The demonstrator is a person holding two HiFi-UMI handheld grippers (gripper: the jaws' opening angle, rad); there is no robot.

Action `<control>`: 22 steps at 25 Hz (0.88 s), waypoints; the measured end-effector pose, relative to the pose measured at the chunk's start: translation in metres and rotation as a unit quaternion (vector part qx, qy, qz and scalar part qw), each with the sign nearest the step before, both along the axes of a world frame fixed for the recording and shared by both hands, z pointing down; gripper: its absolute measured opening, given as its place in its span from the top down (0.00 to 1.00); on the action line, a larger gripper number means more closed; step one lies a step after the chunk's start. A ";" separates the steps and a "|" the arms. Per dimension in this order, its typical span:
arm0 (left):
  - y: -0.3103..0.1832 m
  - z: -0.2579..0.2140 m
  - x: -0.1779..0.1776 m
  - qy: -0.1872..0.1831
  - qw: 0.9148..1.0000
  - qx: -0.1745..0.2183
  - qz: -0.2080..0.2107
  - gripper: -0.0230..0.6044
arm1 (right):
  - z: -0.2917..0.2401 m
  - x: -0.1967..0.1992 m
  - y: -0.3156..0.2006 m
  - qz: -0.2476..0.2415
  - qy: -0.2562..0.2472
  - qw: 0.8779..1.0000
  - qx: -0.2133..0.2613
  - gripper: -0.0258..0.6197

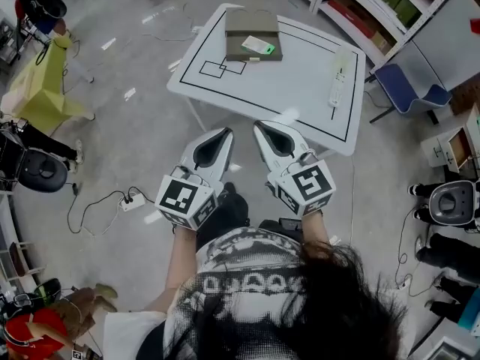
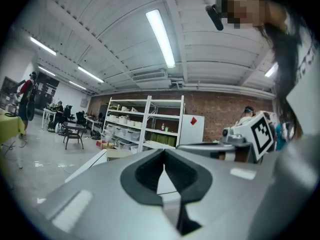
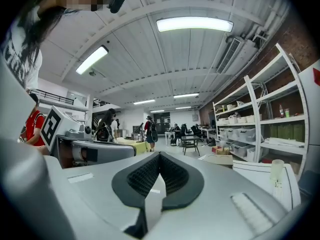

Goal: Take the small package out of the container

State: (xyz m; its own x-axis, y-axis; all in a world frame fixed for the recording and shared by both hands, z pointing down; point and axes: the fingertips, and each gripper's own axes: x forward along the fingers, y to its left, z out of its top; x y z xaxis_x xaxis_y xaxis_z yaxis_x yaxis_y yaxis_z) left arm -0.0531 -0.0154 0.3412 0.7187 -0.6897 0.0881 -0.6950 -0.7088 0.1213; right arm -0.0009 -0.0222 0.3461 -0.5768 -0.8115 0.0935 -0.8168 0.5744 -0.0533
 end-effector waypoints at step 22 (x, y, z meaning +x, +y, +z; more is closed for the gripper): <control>-0.137 0.019 -0.069 0.020 0.998 -0.029 0.052 0.96 | 0.029 -0.062 -0.130 0.058 0.029 0.997 -0.050 0.96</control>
